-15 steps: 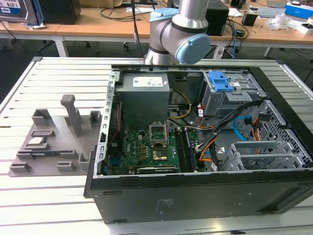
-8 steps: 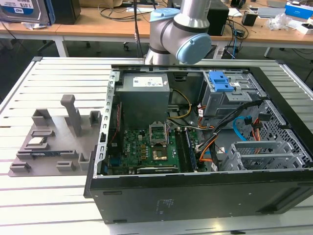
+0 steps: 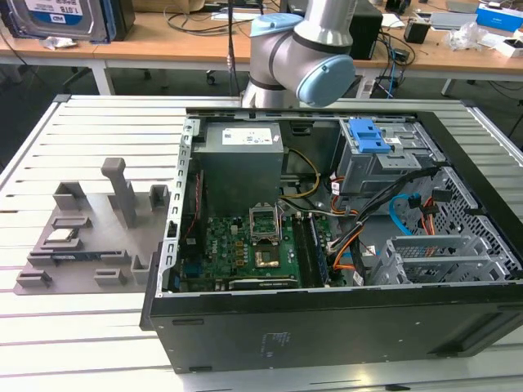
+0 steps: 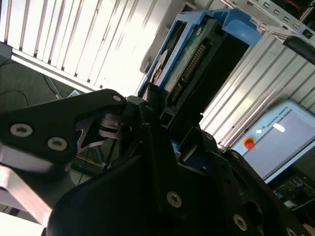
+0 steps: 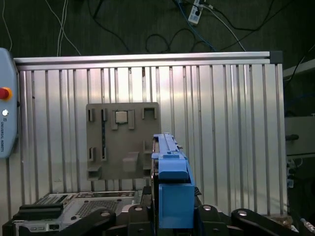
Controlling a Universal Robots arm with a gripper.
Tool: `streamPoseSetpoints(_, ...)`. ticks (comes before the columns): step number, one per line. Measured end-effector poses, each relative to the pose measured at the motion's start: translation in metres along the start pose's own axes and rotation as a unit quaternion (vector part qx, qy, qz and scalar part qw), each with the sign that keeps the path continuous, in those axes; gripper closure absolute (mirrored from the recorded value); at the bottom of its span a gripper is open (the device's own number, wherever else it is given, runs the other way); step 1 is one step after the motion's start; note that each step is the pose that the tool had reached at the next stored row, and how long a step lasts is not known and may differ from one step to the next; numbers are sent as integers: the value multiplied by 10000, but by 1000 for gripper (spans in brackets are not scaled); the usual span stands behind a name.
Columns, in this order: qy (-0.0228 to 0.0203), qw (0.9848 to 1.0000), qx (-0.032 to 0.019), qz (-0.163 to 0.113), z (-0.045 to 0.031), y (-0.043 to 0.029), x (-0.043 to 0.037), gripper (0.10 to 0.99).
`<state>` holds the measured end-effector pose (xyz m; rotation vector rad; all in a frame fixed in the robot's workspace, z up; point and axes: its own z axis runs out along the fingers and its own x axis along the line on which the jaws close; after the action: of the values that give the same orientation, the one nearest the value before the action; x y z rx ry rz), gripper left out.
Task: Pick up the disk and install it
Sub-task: 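Pick up the disk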
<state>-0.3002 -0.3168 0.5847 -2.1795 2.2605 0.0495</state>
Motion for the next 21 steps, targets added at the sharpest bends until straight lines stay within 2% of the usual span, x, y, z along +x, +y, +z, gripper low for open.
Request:
streamPoseSetpoints(2, -1, 10000, -1, -1, -1, -90, -3, 722)
streamPoseSetpoints(5, 0, 10000, -4, 0, -6, -321, -12, 722)
streamPoseSetpoints(11, 1, 10000, -13, -1, -12, -585, -22, 722)
streamPoseSetpoints(13, 1, 10000, -20, 0, -7, -715, -27, 722)
streamPoseSetpoints(17, 2, 10000, -24, 0, 40, -802, -29, 722)
streamPoseSetpoints(21, 1, 10000, -25, 0, 84, -848, -29, 722)
